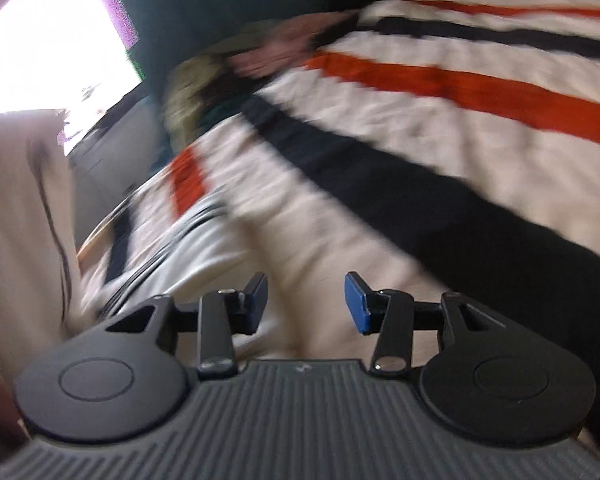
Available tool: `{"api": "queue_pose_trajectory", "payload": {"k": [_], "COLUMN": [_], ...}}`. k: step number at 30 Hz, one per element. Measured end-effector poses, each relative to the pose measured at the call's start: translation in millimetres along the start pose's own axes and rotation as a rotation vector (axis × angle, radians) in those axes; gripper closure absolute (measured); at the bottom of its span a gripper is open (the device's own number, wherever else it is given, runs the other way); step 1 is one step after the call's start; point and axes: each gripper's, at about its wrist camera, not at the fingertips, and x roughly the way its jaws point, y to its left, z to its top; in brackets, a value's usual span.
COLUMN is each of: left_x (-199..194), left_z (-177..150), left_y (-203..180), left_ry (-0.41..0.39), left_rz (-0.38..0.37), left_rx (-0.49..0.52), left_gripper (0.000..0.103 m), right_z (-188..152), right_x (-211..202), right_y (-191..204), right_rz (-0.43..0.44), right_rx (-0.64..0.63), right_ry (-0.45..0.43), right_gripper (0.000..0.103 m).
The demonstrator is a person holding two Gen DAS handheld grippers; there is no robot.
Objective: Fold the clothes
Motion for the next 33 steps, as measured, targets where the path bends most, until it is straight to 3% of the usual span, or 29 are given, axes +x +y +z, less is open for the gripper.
{"api": "queue_pose_trajectory", "payload": {"k": [4, 6, 11, 12, 14, 15, 16, 18, 22, 25, 31, 33], "left_x": [6, 10, 19, 21, 23, 27, 24, -1, -32, -43, -49, -37], "left_z": [-65, -77, -80, -79, -78, -78, -79, -84, -76, -59, -35, -38], "left_y": [-59, -72, -80, -76, -68, -60, -55, -12, 28, 64, 131, 141], "left_ry": [0.144, 0.179, 0.248, 0.274, 0.325, 0.358, 0.384, 0.37, 0.369, 0.371, 0.4, 0.434], "left_rz": [-0.089, -0.107, -0.139, -0.143, -0.152, -0.157, -0.194, -0.264, -0.304, -0.309, -0.139, -0.107], "left_rx": [0.175, 0.209, 0.219, 0.226, 0.246, 0.287, 0.324, 0.358, 0.414, 0.369, 0.021, -0.038], "left_gripper": [0.088, 0.087, 0.078, 0.069, 0.043, 0.02, 0.012, 0.012, 0.009, 0.006, 0.006, 0.008], "right_z": [11, 13, 15, 16, 18, 18, 18, 16, 12, 8, 2, 0], "right_x": [2, 1, 1, 1, 1, 1, 0, 0, 1, 5, 13, 18], "right_y": [-44, -57, -58, -55, -52, -50, -48, -45, -35, -23, -4, 0], "right_rz": [-0.077, -0.087, 0.027, 0.057, 0.101, 0.119, 0.139, 0.196, 0.342, 0.42, 0.493, 0.508], "right_rx": [0.22, 0.293, 0.339, 0.337, 0.331, 0.328, 0.329, 0.334, 0.353, 0.336, 0.303, 0.303], "right_ry": [-0.019, -0.028, -0.035, -0.04, -0.044, -0.043, -0.041, -0.028, 0.019, 0.062, 0.118, 0.135], "right_gripper": [0.057, 0.057, 0.057, 0.057, 0.057, 0.057, 0.057, 0.057, 0.057, 0.054, 0.027, 0.021]}}
